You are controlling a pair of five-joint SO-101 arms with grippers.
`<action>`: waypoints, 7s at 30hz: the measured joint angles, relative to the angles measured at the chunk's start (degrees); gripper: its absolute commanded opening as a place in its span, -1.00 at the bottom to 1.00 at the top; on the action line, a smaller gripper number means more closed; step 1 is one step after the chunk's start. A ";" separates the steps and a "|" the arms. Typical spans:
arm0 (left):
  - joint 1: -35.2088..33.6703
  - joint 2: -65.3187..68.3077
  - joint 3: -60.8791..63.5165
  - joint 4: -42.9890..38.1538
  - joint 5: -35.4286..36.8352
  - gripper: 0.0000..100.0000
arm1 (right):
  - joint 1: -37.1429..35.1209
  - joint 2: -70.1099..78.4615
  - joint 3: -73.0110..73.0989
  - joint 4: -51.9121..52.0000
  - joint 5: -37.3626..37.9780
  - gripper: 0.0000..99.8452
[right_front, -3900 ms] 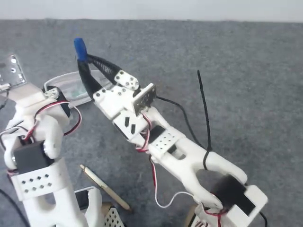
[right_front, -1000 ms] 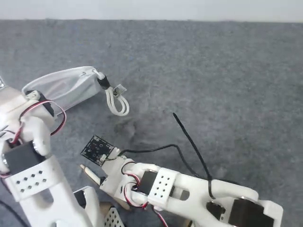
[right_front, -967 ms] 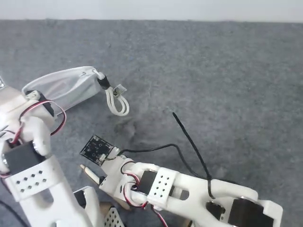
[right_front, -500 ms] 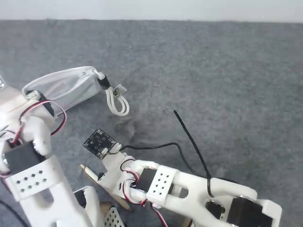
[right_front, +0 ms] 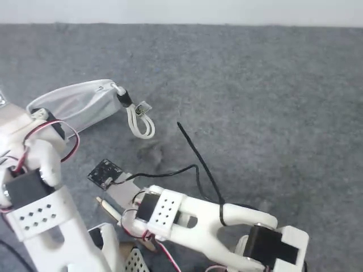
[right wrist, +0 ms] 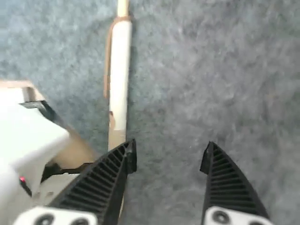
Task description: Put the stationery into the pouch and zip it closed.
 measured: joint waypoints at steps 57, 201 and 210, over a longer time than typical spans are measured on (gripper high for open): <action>-13.80 0.09 -0.26 -1.76 -2.20 -0.98 | -8.00 -9.41 10.55 7.12 -15.56 -0.56; 5.27 -0.79 -2.37 5.89 -1.93 -0.97 | 45.36 -3.60 -14.68 33.58 6.77 -0.99; 5.27 -0.79 -2.37 5.89 -1.93 -0.97 | 45.19 -24.53 -8.44 28.13 6.77 -0.99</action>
